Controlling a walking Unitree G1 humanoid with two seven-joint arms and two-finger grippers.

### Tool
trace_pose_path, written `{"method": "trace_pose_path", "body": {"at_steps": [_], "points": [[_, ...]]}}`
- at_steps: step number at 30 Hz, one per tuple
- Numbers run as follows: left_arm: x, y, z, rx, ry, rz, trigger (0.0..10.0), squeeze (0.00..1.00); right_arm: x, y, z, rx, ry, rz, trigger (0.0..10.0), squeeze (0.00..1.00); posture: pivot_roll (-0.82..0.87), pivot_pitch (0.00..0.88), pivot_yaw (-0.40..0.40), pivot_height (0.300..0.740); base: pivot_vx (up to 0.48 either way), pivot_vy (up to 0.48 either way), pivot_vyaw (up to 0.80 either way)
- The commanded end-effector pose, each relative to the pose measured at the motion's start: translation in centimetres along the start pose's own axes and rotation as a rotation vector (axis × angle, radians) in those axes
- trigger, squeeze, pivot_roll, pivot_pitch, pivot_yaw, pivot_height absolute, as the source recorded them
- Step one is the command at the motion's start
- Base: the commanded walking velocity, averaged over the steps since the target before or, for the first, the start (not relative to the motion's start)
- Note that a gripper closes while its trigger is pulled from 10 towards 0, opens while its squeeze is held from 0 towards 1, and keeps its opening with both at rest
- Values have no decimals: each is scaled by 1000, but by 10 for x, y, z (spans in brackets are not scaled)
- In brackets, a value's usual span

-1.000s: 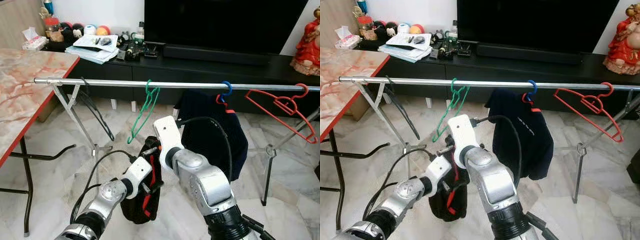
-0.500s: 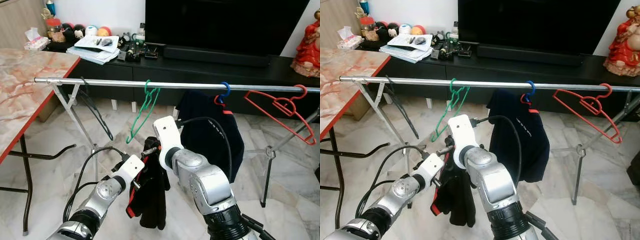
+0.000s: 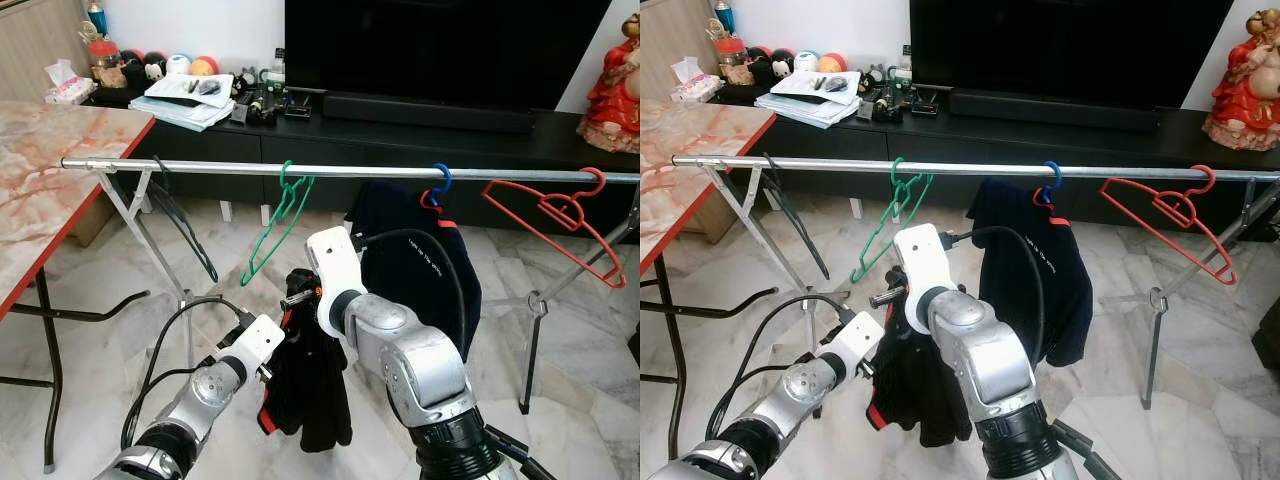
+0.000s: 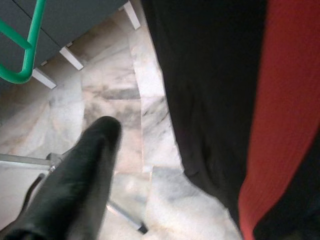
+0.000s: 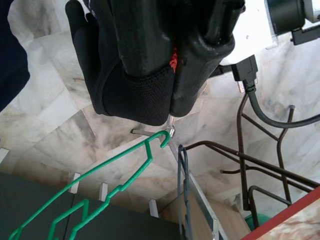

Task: Hang hanger

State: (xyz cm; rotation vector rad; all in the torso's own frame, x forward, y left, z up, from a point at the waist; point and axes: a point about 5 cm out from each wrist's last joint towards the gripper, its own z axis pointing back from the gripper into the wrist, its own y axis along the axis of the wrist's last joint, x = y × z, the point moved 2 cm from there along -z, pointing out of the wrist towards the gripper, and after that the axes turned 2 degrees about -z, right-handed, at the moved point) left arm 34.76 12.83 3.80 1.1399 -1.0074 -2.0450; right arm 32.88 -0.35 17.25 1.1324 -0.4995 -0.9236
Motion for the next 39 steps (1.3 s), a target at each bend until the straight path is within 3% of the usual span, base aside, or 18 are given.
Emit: {"method": "trace_pose_path", "body": {"at_steps": [1,19,39], "points": [[2,-5,2,-2,10,25,0,0,-10,20,6,73,38,1,10000,0,-13,77,-54,721,0,0,0],[6,-16,5,-40,3,33,0,0,-10,23,8,80,43,-15,10000,0,-12,79,-51,721,0,0,0],[2,-9,5,8,23,63,0,0,-6,21,8,79,33,-32,10000,0,-12,76,-48,721,0,0,0]]}}
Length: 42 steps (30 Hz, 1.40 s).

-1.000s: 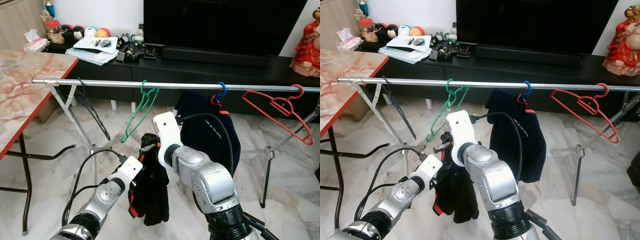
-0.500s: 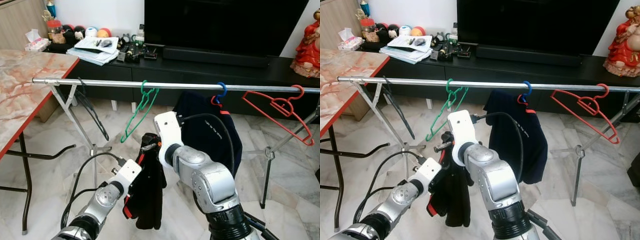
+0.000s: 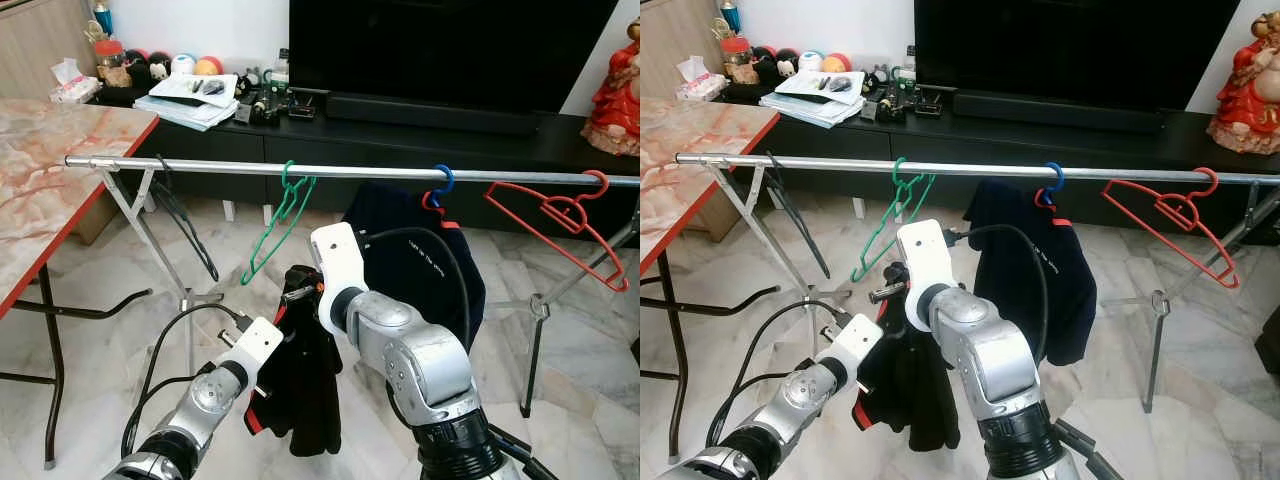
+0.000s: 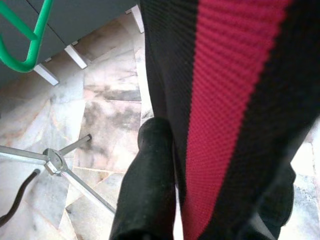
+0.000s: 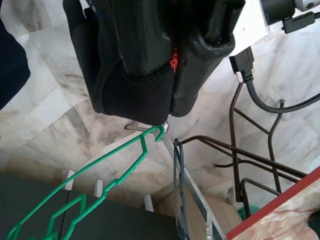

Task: Hang hanger

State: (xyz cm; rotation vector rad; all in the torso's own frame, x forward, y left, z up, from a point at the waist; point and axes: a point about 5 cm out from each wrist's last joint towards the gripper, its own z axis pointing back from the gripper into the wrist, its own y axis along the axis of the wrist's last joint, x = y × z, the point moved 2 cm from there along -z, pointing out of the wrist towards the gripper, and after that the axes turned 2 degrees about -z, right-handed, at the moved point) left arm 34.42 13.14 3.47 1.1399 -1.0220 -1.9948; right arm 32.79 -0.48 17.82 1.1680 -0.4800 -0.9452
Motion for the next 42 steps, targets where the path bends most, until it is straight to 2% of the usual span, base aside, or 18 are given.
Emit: {"method": "trace_pose_path", "body": {"at_steps": [1,5,9,12,15,19,23,24,26,28,30,32,36,39,42], "points": [[1,-4,2,-1,1,32,0,0,-6,16,5,60,21,3,10000,0,-13,76,-48,721,0,0,0],[0,-1,2,20,-6,55,0,0,1,15,7,64,14,-6,10000,0,-13,76,-49,721,0,0,0],[-2,6,1,54,-6,107,0,0,14,12,14,64,-3,-1,10000,0,-13,81,-51,721,0,0,0],[-1,12,1,92,-67,143,0,0,46,5,23,56,-79,4,10000,0,-13,81,-51,721,0,0,0],[1,15,2,107,-108,130,0,0,67,-7,29,31,-133,30,10000,0,-16,87,-50,721,0,0,0],[2,20,2,126,-157,106,0,0,89,-22,37,-1,-171,7,10000,0,-15,90,-49,721,0,0,0],[4,29,2,150,-213,70,0,0,109,-52,41,-90,-194,34,10000,0,-14,92,-46,721,0,0,0],[4,34,2,159,-231,41,0,0,117,-70,42,-141,-201,66,10000,0,-14,94,-44,721,0,0,0],[4,36,2,163,-235,31,0,0,119,-76,42,-158,-201,74,10000,0,-14,94,-44,721,0,0,0],[3,43,0,171,-230,15,0,0,117,-98,41,-212,-149,86,10000,0,-12,97,-42,721,0,0,0],[2,47,0,178,-225,10,0,0,113,-109,41,-232,-97,89,10000,0,-11,98,-40,721,0,0,0],[3,54,1,194,-222,29,0,0,109,-114,42,-216,-41,41,10000,0,-12,100,-36,721,0,0,0],[5,69,3,223,-226,-15,0,0,107,-108,44,-135,71,21,10000,0,-1,102,-37,721,0,0,0],[6,80,4,250,-231,-31,0,0,100,-92,46,-43,142,-46,10000,0,-2,101,-38,721,0,0,0],[10,86,4,250,-237,-50,0,0,98,-92,48,-50,179,-12,10000,0,-4,98,-37,721,0,0,0]]}}
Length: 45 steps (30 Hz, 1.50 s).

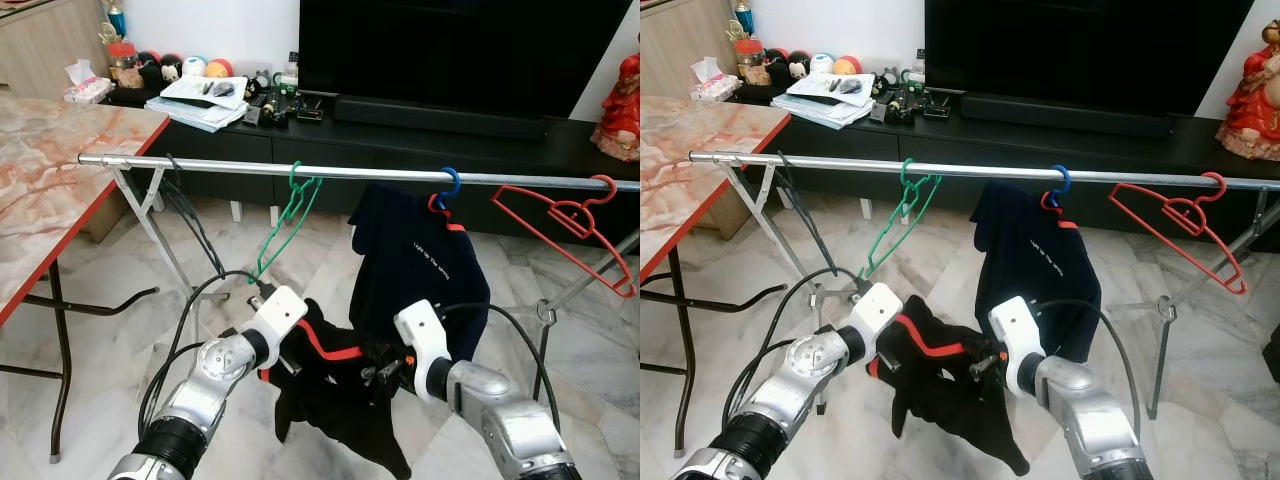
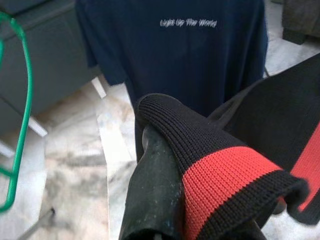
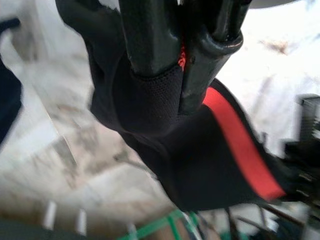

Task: Hang hanger

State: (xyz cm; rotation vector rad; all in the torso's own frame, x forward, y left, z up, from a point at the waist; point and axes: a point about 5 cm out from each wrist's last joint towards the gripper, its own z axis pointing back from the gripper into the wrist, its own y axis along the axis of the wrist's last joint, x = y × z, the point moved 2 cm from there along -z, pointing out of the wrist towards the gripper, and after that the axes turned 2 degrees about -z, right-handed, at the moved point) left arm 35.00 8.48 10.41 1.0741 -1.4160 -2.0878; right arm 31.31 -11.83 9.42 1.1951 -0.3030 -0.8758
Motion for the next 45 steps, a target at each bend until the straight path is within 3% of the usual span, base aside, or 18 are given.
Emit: {"method": "trace_pose_path", "body": {"at_steps": [1,4,5,6,7,9,11,16,18,19,20,21,23,28,29,37,40,45], "points": [[7,5,-3,-15,-18,-35,0,0,3,-7,4,-33,-6,41,10000,0,-3,99,-35,721,0,0,0],[11,9,-5,-20,-17,-33,0,0,10,-15,5,-63,-38,42,10000,0,-4,98,-33,721,0,0,0],[12,10,-5,-23,-15,-31,0,0,11,-19,5,-74,-45,45,10000,667,-4,99,-33,721,0,0,0],[12,12,-5,-26,-13,-30,0,0,13,-21,6,-81,-47,47,10000,667,-4,99,-33,721,0,0,0],[12,13,-6,-31,-6,-28,0,0,13,-23,6,-90,-44,52,10000,1000,-6,100,-30,721,0,0,0],[8,13,-7,-50,31,-8,0,0,17,-33,8,-154,-78,114,10000,1000,-6,101,-29,721,0,0,0],[4,14,-7,-71,61,14,0,0,26,-38,10,-198,-142,207,10000,0,-7,103,-27,721,0,0,0],[-1,14,-8,-101,94,62,0,0,30,-21,8,-93,-171,295,10000,0,-9,103,-25,721,0,0,0],[-3,16,-11,-110,108,118,0,0,14,-10,8,5,-53,312,10000,0,-8,103,-27,721,0,0,0],[-3,16,-11,-111,107,128,0,0,10,-10,8,19,-18,307,10000,157,-8,103,-27,721,0,0,0],[-3,16,-12,-113,107,131,0,0,7,-10,9,31,10,294,10000,714,-8,102,-27,721,0,0,0],[-3,17,-13,-114,106,131,0,0,5,-10,9,40,29,278,10000,945,-8,102,-28,721,0,0,0],[-2,18,-14,-119,100,131,0,0,0,-12,11,46,82,258,10000,1000,-7,102,-29,721,0,0,0],[3,19,-16,-131,86,143,0,0,2,-21,14,6,105,276,10000,992,-5,104,-28,721,0,0,0],[4,19,-16,-136,83,150,0,0,4,-22,14,-2,103,287,10000,0,-5,104,-28,721,0,0,0],[7,20,-19,-171,84,199,0,0,13,-30,10,-67,64,494,10000,0,-13,102,-24,721,0,0,0],[7,21,-22,-192,77,242,0,0,23,-25,-1,-26,-87,593,10000,0,-6,101,-27,721,0,0,0],[9,27,-26,-205,77,271,0,0,20,-22,-14,95,-170,495,10000,0,1,100,-27,721,0,0,0]]}}
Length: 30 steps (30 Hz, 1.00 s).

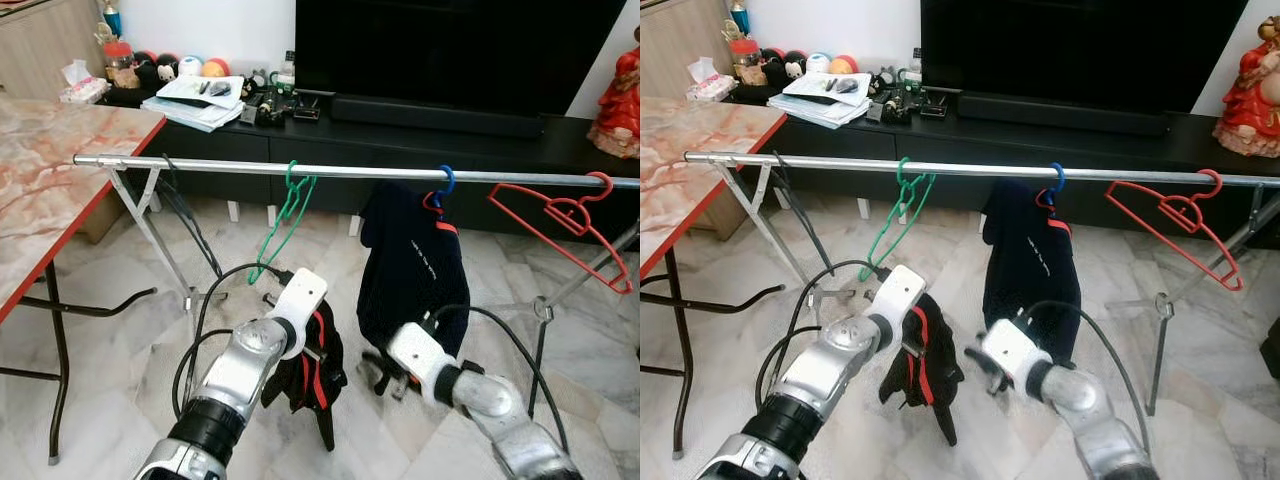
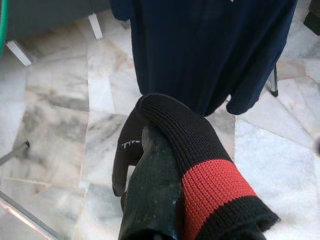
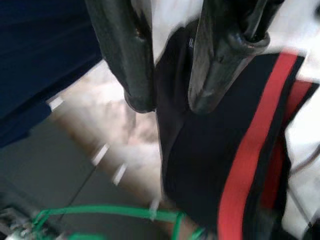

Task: Hang hanger

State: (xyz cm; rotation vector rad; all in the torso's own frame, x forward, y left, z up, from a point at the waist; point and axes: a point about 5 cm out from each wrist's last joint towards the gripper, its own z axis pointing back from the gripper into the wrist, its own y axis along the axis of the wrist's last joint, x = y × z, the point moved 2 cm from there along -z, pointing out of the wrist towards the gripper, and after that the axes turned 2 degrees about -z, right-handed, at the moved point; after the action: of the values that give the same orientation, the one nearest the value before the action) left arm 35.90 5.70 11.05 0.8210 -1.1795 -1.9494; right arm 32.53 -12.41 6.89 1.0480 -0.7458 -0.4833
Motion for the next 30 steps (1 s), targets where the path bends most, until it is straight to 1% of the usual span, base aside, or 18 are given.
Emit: {"method": "trace_pose_path", "body": {"at_steps": [1,3,5,6,7,10,13,15,16,17,18,19,20,22,23,24,26,30], "points": [[1,11,-1,23,2,15,0,0,0,-5,0,6,-27,-42,10000,0,1,100,-27,721,0,0,0],[2,13,-2,22,2,30,0,0,-8,-8,-2,6,0,-91,10000,0,-2,101,-26,721,0,0,0],[2,16,-4,25,8,60,0,0,-22,-15,-5,6,52,-177,10000,0,-3,103,-26,721,0,0,0],[1,19,-5,31,15,85,0,0,-28,-17,-6,24,61,-268,10000,0,2,104,-27,721,0,0,0],[1,21,-5,33,17,94,0,0,-28,-17,-7,35,57,-310,10000,0,2,104,-27,721,0,0,0],[0,26,-4,52,18,135,0,0,-18,-12,-7,106,-9,-442,10000,0,7,104,-28,721,0,0,0],[2,29,-5,57,16,150,0,0,-3,-3,-4,184,-60,-508,10000,0,-1,101,-28,721,0,0,0],[3,30,-7,55,22,156,0,0,2,7,0,231,-39,-519,10000,0,-10,99,-29,721,0,0,0],[4,30,-8,53,24,160,2235,0,2,10,2,240,-21,-509,10000,0,-13,99,-29,721,0,0,0],[4,30,-8,53,24,160,2235,0,2,10,2,240,-21,-509,10000,0,-13,99,-29,721,0,0,0],[5,31,-8,54,26,162,4275,0,-1,13,4,245,11,-500,10000,0,-19,100,-36,721,0,0,0],[5,32,-9,54,29,163,4980,0,-3,15,5,248,39,-496,10000,0,-16,100,-39,721,0,0,0],[3,34,-9,55,40,168,7843,0,-9,18,7,249,98,-501,10000,0,-11,99,-42,721,0,0,0],[2,35,-9,54,46,172,7843,0,-10,19,8,248,121,-509,10000,0,-12,98,-42,721,0,0,0],[0,35,-9,49,55,176,10000,0,-15,18,9,225,188,-515,10000,0,-14,95,-41,721,0,0,0],[0,35,-9,49,55,176,10000,0,-15,18,9,225,188,-515,10000,0,-14,95,-41,721,0,0,0],[1,36,-9,45,59,172,10000,0,-20,16,11,191,255,-519,10000,0,-17,95,-41,721,0,0,0],[1,40,-9,50,66,173,10000,0,-18,10,13,146,257,-496,10000,0,-13,98,-46,721,0,0,0]]}}
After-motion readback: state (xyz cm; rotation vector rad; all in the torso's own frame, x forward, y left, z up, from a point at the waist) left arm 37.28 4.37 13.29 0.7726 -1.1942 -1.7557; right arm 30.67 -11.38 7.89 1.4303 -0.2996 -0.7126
